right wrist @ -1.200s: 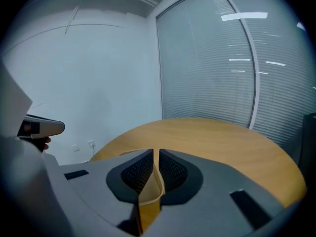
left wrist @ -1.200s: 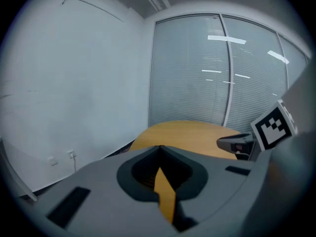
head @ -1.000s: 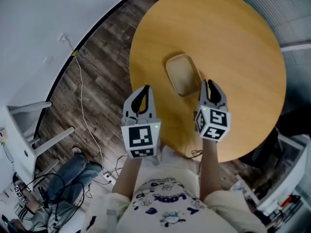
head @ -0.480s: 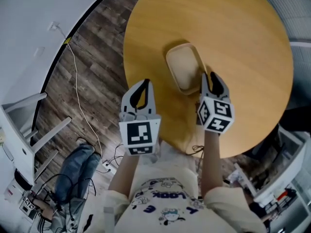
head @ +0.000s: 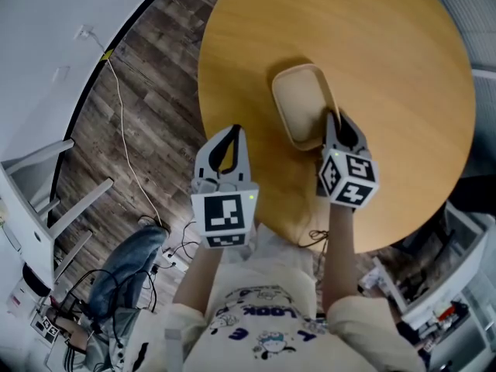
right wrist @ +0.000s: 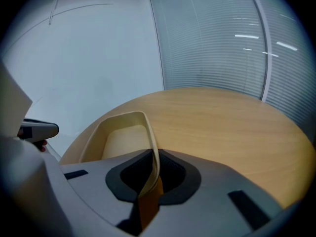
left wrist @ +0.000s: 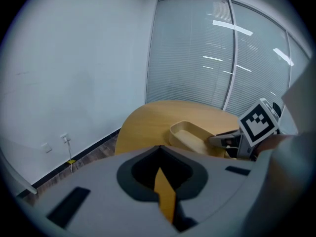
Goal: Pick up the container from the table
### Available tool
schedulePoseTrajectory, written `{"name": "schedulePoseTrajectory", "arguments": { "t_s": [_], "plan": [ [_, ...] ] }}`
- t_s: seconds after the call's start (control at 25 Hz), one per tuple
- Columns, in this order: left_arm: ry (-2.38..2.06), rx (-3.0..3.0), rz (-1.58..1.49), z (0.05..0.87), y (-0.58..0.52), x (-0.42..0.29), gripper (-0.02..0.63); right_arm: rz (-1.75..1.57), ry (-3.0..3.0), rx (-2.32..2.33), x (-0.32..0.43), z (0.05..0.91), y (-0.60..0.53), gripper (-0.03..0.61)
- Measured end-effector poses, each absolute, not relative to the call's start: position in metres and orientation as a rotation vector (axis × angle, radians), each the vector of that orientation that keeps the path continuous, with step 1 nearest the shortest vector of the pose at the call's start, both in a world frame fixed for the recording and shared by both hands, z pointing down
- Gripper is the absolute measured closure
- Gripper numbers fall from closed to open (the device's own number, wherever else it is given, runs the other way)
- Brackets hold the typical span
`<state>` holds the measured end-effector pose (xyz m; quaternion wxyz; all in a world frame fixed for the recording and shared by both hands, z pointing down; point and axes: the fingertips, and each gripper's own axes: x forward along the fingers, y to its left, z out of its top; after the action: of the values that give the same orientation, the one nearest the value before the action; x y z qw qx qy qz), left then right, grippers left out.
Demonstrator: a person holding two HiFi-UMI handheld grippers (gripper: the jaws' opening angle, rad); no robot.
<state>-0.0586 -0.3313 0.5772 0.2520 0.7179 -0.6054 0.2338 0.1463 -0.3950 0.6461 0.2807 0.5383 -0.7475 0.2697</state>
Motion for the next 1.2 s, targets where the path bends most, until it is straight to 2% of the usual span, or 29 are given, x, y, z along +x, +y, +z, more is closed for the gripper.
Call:
{"name": "schedulePoseTrajectory", "arguments": {
  "t_s": [0.48, 1.2],
  "plan": [
    [-1.700, 1.958, 0.599, 0.558, -0.330, -0.073, 0.612, 0.705, -2.059, 1.539, 0.141, 0.610, -0.399, 0.560],
    [-1.895, 2.127, 0.357, 0.420, -0.342, -0.104, 0.612, 0.500, -2.215, 1.767, 0.122, 0.454, -0.388, 0.560]
  ]
}}
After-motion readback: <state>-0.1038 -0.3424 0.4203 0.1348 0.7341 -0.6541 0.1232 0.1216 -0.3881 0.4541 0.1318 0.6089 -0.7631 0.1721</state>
